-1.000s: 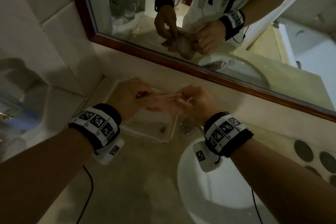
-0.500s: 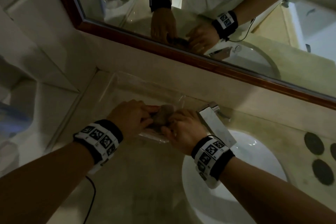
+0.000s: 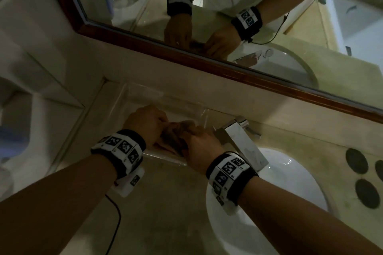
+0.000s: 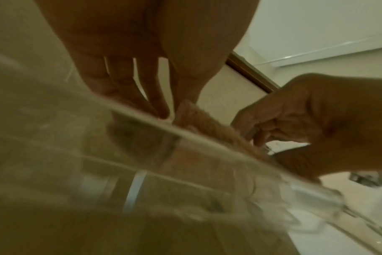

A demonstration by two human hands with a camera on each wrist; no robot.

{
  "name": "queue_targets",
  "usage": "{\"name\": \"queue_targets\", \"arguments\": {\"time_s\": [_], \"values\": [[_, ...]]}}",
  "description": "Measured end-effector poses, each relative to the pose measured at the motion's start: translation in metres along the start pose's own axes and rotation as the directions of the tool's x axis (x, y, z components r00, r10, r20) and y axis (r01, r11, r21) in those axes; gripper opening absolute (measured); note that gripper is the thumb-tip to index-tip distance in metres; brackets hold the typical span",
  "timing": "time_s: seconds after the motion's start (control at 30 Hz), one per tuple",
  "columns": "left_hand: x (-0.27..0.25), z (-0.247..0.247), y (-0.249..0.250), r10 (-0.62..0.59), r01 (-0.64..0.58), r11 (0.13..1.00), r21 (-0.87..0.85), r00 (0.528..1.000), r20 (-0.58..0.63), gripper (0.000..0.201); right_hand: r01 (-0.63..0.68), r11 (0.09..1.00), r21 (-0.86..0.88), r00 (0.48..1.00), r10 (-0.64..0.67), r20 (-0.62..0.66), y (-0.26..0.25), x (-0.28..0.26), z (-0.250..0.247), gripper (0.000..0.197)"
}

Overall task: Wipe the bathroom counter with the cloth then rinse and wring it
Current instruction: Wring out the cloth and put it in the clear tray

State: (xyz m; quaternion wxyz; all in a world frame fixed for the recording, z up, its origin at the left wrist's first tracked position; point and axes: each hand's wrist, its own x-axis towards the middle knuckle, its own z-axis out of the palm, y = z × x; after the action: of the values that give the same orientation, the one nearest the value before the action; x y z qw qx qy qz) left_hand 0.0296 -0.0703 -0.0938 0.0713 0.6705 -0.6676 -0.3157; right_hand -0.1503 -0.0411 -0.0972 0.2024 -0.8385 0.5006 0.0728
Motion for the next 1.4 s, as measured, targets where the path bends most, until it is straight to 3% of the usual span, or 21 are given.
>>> {"name": "queue_targets", "arguments": {"time_s": [0.13, 0.23, 0.33, 0.4, 0.5, 0.63, 0.77, 0.83, 0.9, 0.97, 1.0, 1.07, 1.17, 1.4], "values": [[0.004, -0.001, 0.001, 0.011, -0.011, 1.0, 0.02, 1.0, -0.027, 0.02, -0.024, 0.999, 0.042, 0.995, 0.02, 0.099, -0.002, 0.009, -0.015, 0.042], [0.002, 0.006, 0.006, 0.056, -0.058, 0.991, 0.117, 0.998, 0.023, 0.03, -0.092, 0.993, 0.08, 0.993, 0.086, 0.083, 0.001, 0.018, -0.029, 0.033], [0.003, 0.012, 0.007, 0.057, -0.069, 0.983, 0.17, 0.995, 0.076, 0.023, -0.147, 0.989, 0.029, 0.986, 0.144, 0.08, 0.004, 0.029, -0.033, 0.044], [0.004, 0.012, 0.004, 0.042, -0.056, 0.989, 0.14, 0.994, 0.103, 0.012, -0.124, 0.991, -0.04, 0.986, 0.128, 0.104, 0.005, 0.033, -0.03, 0.038], [0.006, 0.008, 0.001, -0.008, 0.003, 0.999, 0.039, 0.991, 0.132, 0.018, -0.139, 0.988, -0.068, 0.98, 0.147, 0.134, 0.006, 0.035, -0.026, 0.027], [0.009, 0.0, 0.002, -0.059, 0.066, 0.993, -0.099, 0.995, 0.076, 0.01, -0.159, 0.987, -0.035, 0.98, 0.162, 0.12, 0.006, 0.037, -0.027, 0.025], [0.017, -0.003, -0.004, -0.029, 0.029, 0.999, -0.024, 0.999, 0.014, 0.01, -0.197, 0.98, 0.014, 0.974, 0.194, 0.119, 0.01, 0.04, -0.028, 0.038], [0.02, -0.002, -0.009, -0.038, 0.038, 0.999, 0.022, 0.999, -0.019, 0.02, -0.218, 0.976, 0.022, 0.97, 0.215, 0.11, 0.01, 0.039, -0.028, 0.045], [0.021, 0.003, -0.012, 0.004, 0.001, 0.999, 0.055, 0.996, -0.088, 0.031, -0.224, 0.975, 0.013, 0.973, 0.223, 0.059, 0.008, 0.037, -0.027, 0.051], [0.017, 0.006, -0.008, 0.106, -0.108, 0.994, -0.002, 0.983, -0.151, 0.024, -0.179, 0.984, 0.001, 0.983, 0.178, -0.04, 0.004, 0.033, -0.025, 0.052], [0.014, 0.007, -0.006, 0.175, -0.18, 0.983, -0.023, 0.975, -0.138, 0.018, -0.134, 0.991, 0.024, 0.988, 0.136, -0.074, 0.001, 0.031, -0.024, 0.05], [0.01, 0.008, -0.004, 0.262, -0.262, 0.965, 0.01, 0.965, 0.026, 0.013, -0.065, 0.993, 0.099, 0.995, 0.071, -0.065, -0.003, 0.027, -0.023, 0.05], [0.008, 0.009, -0.008, 0.243, -0.289, 0.941, 0.173, 0.939, 0.245, 0.034, -0.013, 0.998, 0.055, 0.999, 0.012, 0.032, -0.002, 0.018, -0.016, 0.08], [-0.006, 0.005, 0.002, 0.277, -0.349, 0.869, 0.35, 0.931, 0.239, 0.06, -0.014, 0.997, -0.08, 1.0, 0.015, 0.006, 0.0, 0.01, -0.007, 0.085]]}}
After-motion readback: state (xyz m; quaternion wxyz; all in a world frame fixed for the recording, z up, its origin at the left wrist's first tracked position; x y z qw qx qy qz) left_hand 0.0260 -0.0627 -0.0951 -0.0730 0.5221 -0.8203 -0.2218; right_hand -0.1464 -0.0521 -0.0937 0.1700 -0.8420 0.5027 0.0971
